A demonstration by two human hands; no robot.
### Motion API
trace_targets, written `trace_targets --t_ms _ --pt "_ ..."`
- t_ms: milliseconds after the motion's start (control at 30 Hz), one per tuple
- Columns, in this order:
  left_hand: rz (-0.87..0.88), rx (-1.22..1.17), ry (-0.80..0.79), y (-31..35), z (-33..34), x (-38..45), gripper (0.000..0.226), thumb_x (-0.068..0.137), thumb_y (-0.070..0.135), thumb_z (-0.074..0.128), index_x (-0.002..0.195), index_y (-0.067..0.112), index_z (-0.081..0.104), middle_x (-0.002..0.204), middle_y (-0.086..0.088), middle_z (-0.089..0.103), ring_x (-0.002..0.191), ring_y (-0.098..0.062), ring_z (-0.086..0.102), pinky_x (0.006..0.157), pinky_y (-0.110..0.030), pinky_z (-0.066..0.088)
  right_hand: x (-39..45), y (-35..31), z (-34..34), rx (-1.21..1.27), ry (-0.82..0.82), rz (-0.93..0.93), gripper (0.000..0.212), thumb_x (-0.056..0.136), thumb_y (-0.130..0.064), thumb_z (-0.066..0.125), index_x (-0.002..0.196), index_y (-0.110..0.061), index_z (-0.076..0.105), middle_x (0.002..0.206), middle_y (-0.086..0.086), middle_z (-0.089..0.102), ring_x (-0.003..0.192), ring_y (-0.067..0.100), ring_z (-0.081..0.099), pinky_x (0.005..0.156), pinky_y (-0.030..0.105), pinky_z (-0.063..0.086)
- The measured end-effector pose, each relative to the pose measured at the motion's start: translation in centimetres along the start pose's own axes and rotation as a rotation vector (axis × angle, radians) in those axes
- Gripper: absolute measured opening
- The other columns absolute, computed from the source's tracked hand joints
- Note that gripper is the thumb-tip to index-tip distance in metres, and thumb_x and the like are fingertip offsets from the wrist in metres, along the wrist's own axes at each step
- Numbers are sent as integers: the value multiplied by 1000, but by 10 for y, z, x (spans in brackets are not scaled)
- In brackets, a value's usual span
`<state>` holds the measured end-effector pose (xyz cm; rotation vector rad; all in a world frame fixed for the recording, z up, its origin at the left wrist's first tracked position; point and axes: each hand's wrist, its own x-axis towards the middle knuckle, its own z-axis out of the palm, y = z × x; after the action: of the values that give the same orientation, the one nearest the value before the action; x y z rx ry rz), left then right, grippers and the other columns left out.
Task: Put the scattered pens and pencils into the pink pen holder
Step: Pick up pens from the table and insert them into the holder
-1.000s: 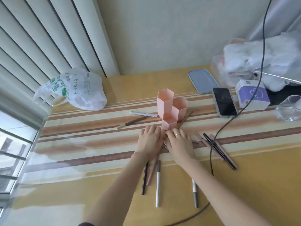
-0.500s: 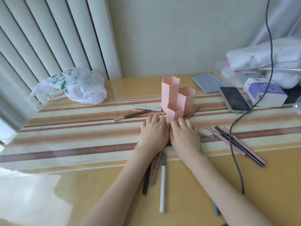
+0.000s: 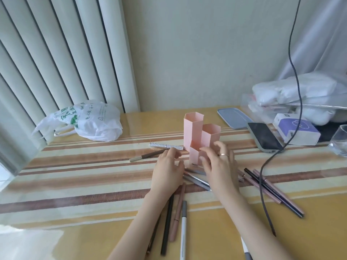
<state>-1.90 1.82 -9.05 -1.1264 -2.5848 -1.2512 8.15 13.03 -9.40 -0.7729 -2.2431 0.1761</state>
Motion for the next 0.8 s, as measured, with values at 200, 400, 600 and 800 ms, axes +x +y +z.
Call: trace_targets --t_ms 200,400,600,800 --pt "-84 123 25 -22 -15 13 40 83 -1 48 119 12 59 124 -6 58 115 -27 44 95 -32 35 1 5 -3 56 -156 -8 5 90 -26 58 91 -21 59 109 5 55 93 31 53 68 36 43" --pt "-82 315 -63 -30 -28 38 68 83 -10 38 143 21 37 153 0 31 143 -22 19 115 -42 20 -3 2 -8 78 -225 -48 14 90 -34 49 88 -21 52 100 3 48 92 29 50 69 36 41" --pt "-54 429 -342 -40 -29 59 58 98 10 36 150 25 15 159 5 18 148 -16 2 116 -54 -1 -2 -1 -10 45 -228 -31 34 84 -48 27 82 -23 50 95 -1 44 87 25 48 71 35 37" --pt "6 492 -180 -49 -33 49 38 96 31 45 134 24 44 138 3 43 130 -21 31 105 -41 28 -3 0 -9 34 -188 -49 35 84 -47 33 86 -24 59 90 -3 46 82 22 48 69 33 38"
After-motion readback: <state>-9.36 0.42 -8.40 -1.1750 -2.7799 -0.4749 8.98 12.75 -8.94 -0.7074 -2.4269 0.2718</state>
